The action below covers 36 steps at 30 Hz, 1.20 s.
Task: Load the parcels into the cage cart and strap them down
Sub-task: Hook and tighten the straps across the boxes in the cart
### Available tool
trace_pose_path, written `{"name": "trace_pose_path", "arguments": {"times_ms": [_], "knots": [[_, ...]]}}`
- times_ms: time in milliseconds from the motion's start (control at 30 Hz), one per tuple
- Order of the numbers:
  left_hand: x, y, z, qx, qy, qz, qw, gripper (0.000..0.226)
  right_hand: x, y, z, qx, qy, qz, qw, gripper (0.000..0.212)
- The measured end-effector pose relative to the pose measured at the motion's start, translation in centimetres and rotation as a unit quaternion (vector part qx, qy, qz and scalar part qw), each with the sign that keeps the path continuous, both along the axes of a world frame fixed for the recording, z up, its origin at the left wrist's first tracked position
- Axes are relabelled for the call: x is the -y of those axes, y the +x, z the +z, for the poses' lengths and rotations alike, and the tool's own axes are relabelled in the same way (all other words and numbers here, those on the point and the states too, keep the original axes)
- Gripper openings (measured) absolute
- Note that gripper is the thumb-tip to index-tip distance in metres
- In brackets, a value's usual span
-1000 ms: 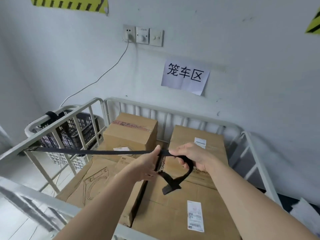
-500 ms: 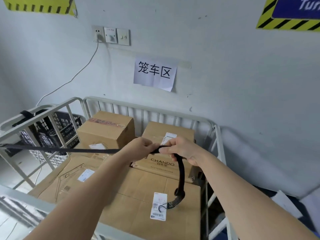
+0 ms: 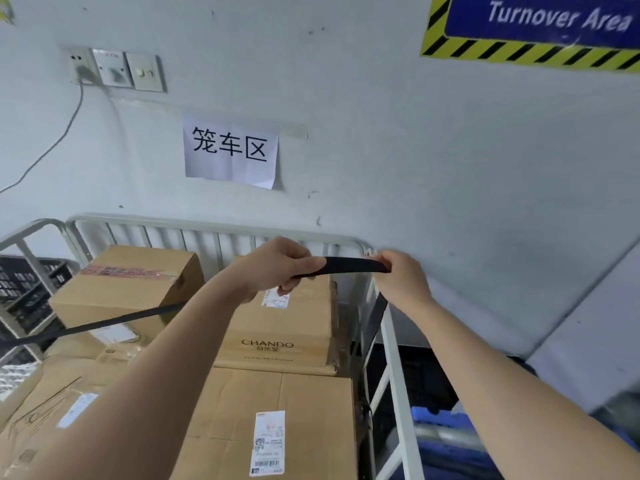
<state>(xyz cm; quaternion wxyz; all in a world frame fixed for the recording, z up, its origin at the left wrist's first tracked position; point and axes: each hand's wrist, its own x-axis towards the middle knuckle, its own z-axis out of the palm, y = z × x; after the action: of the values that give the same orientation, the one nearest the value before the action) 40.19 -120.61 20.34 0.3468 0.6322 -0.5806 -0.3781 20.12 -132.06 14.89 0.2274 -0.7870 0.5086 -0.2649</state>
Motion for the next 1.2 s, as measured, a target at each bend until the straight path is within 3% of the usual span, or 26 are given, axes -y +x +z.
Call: {"name": "trace_pose_path", "arguments": {"times_ms": [233,400,533,700,833,933,1067,1200], "knots": [[3.3,-0.2,-0.5,-0.022,0.012,-0.068,0.997,0.043,2.7,-4.4,0.6,0.037,-0.106,-0.191,0.975,0.043],[4.3,-0.9,-2.3,-0.030,0.071,-0.104,0.992,0.036,3.9,-7.9,0.8,0.123,-0.094,-0.289,0.945,0.048],[4.7,-2.2,-4.6,-0.050,0.101,-0.119,0.986,0.036,4.8,-10.5,-0.3,0.157,-0.060,-0.313,0.935,0.053],[5.7,-5.4,-8.6,-0.029,0.152,-0.113,0.982,0.041,6.0,-14.2,-3.7,0.064,0.065,-0.231,0.969,0.056],[6.4,-9.4,-11.8,0.067,0.190,-0.099,0.974,0.035,7.0,-16.7,-6.7,0.034,0.167,-0.148,0.974,0.023],[6.7,-11.7,-14.5,0.098,0.225,-0.094,0.965,0.031,8.0,-18.5,-8.7,-0.073,0.157,-0.094,0.980,0.019],[6.1,-13.6,-17.6,0.125,0.274,-0.079,0.950,0.030,8.6,-21.1,-11.5,-0.208,0.151,-0.085,0.963,0.004],[5.3,-14.0,-20.2,0.157,0.324,-0.086,0.929,0.029,8.4,-22.1,-13.6,-0.236,0.203,-0.094,0.946,0.010]]}}
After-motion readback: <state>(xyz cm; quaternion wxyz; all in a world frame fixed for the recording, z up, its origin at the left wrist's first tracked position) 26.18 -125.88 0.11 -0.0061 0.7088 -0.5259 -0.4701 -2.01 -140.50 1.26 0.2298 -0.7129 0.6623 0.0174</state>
